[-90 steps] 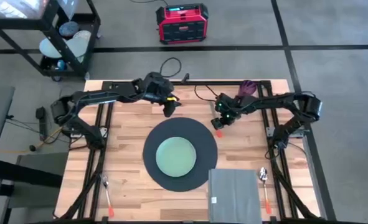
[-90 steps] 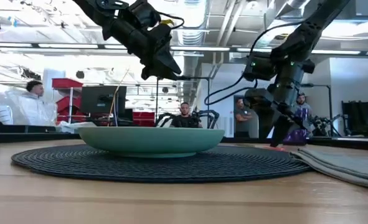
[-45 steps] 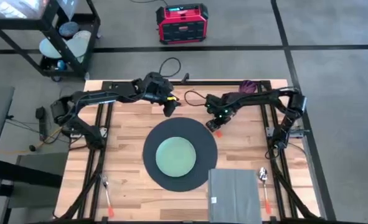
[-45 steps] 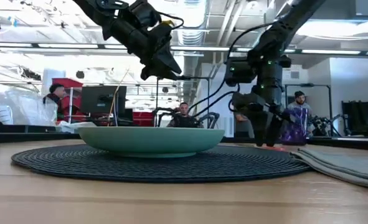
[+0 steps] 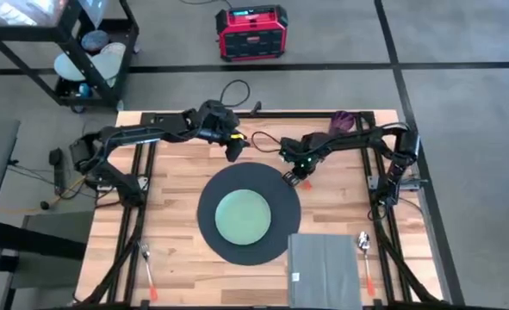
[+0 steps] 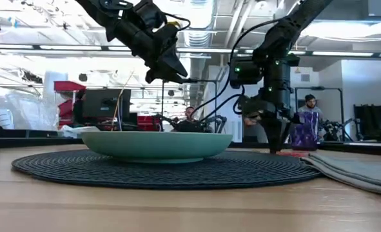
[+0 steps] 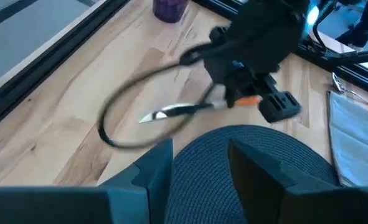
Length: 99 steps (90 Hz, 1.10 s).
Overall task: Set table place
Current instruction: Put the orange knife on the blue placemat to the right of the green plate
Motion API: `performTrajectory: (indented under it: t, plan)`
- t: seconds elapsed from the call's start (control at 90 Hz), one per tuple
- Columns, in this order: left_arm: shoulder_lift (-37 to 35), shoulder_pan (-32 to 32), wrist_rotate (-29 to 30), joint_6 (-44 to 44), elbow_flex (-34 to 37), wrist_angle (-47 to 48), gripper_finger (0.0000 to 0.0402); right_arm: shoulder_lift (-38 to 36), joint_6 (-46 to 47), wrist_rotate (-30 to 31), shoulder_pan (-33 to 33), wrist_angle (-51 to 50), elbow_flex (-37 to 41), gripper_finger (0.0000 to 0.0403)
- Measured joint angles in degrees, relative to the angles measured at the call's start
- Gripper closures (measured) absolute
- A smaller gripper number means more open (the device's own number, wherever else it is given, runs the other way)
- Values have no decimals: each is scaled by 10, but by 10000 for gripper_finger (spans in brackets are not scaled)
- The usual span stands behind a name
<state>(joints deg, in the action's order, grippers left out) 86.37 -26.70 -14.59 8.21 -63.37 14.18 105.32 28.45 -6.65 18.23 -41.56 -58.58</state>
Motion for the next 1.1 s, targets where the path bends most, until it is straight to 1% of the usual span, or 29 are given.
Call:
performTrajectory:
  t: [0.1, 0.311, 0.589, 0.678, 0.756, 0.822, 0.933, 1.1]
  plan:
    - [0, 0, 0, 0, 0, 6, 263, 2, 0, -13, -1, -7, -9, 402]
    - [0, 2, 0, -2, 0, 11, 263, -17, -4, -4, -17, -24, -35, 402]
    - [0, 5, 0, -3, 0, 11, 263, -74, 24, 5, -50, -50, -65, 402]
    - [0, 5, 0, -3, 0, 11, 263, -90, 35, -9, -67, -50, -68, 402]
    - [0, 5, -1, -3, 0, 11, 263, -93, 27, -17, -84, -44, -68, 402]
    - [0, 6, -2, -3, 0, 11, 263, -93, -2, -11, -91, -48, -66, 399]
    - [0, 5, 0, -3, 0, 13, 263, -77, -28, -15, -83, -46, -64, 380]
    - [0, 5, 1, -5, 0, 15, 263, -56, -35, -30, -62, -57, -64, 315]
